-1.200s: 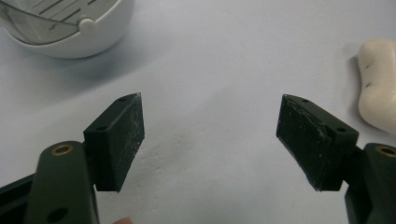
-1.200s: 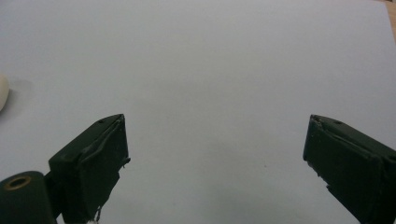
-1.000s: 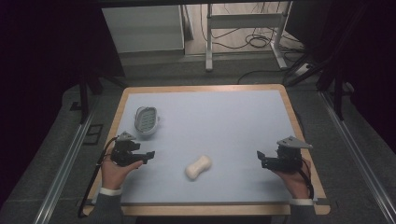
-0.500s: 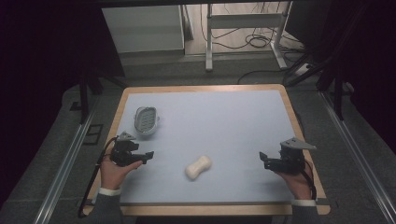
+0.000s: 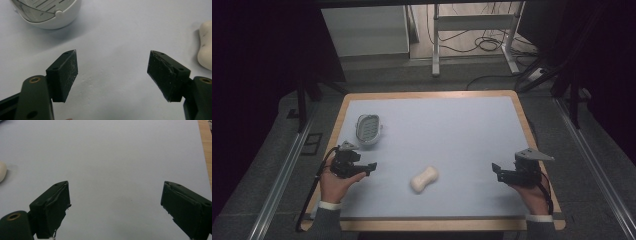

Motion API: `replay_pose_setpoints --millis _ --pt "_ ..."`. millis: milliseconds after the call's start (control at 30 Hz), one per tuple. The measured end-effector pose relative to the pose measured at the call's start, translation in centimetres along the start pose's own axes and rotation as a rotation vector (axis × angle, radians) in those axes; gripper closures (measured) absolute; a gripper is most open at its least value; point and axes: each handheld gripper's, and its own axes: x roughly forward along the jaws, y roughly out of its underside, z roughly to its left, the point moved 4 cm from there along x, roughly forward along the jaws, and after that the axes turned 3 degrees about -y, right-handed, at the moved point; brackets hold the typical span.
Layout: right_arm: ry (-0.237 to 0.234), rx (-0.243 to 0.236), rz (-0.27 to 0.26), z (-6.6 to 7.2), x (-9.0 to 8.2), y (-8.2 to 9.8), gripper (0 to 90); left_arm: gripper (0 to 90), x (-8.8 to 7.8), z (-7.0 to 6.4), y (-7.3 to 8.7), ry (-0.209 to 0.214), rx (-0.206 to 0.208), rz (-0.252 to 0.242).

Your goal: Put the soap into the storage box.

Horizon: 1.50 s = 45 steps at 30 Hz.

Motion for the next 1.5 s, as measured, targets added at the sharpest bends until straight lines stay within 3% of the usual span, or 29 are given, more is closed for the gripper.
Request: replay_pose_setpoints --millis 167,400,600,1500 --pt "-0.002 -0.007 -0.007 0.3 -0.1 -0.2 8.5 26.4 -1.2 -0.3 -0.7 0.005 0.022 -0.014" --pt "0.008 -0.013 0.006 0.2 0.1 0.1 8.4 25.7 -1.7 -0.4 -1.0 0.015 0.042 -0.008" --pt "0.020 -0.005 0.009 -0.3 -0.1 0.4 8.4 25.2 -2.2 -1.2 -2.1 0.031 0.085 -0.009" --pt "0.033 -0.004 0.025 -0.4 0.1 0.6 8.5 23.3 -0.8 -5.1 -4.8 0.050 0.229 0.080"
